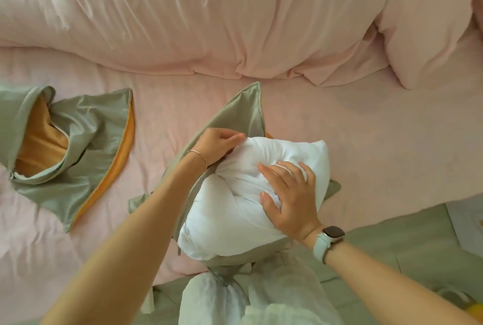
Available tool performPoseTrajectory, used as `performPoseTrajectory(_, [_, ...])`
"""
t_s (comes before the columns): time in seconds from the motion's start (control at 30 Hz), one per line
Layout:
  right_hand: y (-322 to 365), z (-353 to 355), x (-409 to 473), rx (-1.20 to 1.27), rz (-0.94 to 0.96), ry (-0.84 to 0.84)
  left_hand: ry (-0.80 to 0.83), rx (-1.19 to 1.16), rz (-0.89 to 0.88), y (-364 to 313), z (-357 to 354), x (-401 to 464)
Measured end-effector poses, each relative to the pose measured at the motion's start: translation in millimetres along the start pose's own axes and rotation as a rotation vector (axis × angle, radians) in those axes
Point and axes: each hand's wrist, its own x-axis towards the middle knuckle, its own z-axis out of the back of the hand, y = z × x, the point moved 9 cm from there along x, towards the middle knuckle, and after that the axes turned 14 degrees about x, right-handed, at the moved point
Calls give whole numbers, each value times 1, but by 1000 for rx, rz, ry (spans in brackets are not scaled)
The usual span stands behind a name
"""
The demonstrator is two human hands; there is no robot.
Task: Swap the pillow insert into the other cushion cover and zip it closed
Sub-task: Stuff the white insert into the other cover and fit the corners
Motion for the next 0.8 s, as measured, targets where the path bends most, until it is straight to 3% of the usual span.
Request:
performPoseTrajectory(0.13, [-10,28,13,51,-78,-63,83,483,-72,-11,-43,-16])
performPoseTrajectory(0.2, [-22,23,23,-29,-231,47,109,615,-90,-9,-53,-22])
performPoseTrajectory(0.3, [-33,-6,9,-77,-367,320,166,486,-11,3,-45,-19])
performPoseTrajectory(0.4, [-33,-11,0,-89,-326,372,-9,63,94,20,-9,-13])
performPoseTrajectory(0.47, [-33,-13,6,-129,-317,427,-80,193,108,25,1,-12])
performPoseTrajectory(0.6, [-22,-31,19,-158,-285,498,44,583,114,22,-6,-8])
performPoseTrajectory(0.7, [-9,-36,22,-161,-227,451,165,653,238,36,1,-6])
performPoseTrajectory(0.8, [0,-37,15,-140,-183,393,245,561,299,49,-2,-9])
